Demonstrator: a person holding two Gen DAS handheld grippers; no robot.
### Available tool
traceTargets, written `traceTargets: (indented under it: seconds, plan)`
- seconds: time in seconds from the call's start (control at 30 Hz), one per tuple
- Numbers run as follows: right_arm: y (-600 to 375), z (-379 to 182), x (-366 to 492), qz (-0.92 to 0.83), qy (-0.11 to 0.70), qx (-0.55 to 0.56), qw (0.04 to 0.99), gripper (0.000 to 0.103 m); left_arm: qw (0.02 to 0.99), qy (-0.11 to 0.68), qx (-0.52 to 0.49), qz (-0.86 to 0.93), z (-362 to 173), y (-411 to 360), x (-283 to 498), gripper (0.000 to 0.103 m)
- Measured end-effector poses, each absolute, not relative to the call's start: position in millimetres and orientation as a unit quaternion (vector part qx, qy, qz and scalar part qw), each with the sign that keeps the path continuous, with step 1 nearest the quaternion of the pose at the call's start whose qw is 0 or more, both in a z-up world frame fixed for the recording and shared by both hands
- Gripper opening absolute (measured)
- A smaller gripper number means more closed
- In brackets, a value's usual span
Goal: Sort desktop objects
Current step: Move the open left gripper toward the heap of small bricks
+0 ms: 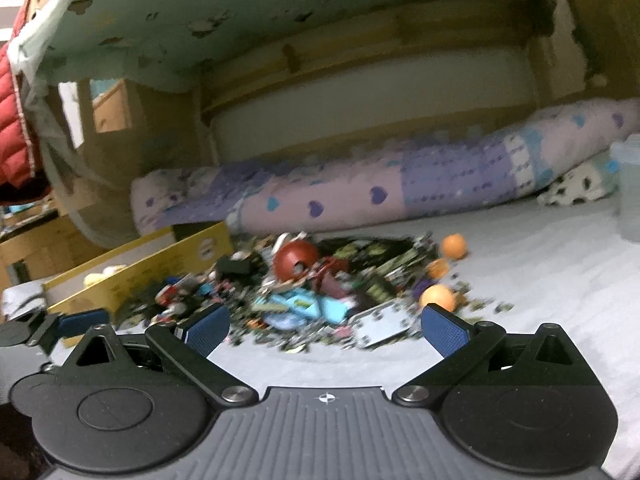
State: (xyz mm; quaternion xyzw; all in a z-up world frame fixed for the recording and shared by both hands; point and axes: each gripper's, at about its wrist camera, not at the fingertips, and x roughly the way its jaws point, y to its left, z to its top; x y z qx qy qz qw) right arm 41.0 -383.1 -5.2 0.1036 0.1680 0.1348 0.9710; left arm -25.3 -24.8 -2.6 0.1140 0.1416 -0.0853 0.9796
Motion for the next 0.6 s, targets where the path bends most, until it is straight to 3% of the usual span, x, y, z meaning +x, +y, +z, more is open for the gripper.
traceTargets:
  seconds: [0.13,0.2,0.3,0.4,0.5,0.6]
  plan:
    - [-387.7,-3.8,41.0,0.143,0.162,0.113,0.970,0.101,0.986,0.126,0.069,-0.082,2.4,-16.2,-28.2,0.102]
    - [-386.0,-3.5,40.4,0.146,0.154,0.101,0.972,0.091,0.983,0.143,0.073,-0.094,2.9,-16.4,-24.8,0.102]
    - [-381.8,-5.1,42.6,0.137,0.161,0.078,0.974,0.061,0.976,0.156,0.116,-0.095,-1.0,-23.1,-21.7,0.101]
    - [-378.4,-7.7,45.1,0.145,0.171,0.072,0.972,0.049,0.969,0.192,0.093,-0.122,-5.4,-18.7,-14.9,0.100]
    - [-375.2,-12.0,47.8,0.160,0.178,0.071,0.968,0.024,0.967,0.204,0.093,-0.118,-11.5,-15.8,-9.4,0.100]
    - [-364.3,-16.0,64.4,0.198,0.201,0.033,0.959,0.021,0.966,0.206,0.106,-0.119,-17.3,-16.9,-1.1,0.101]
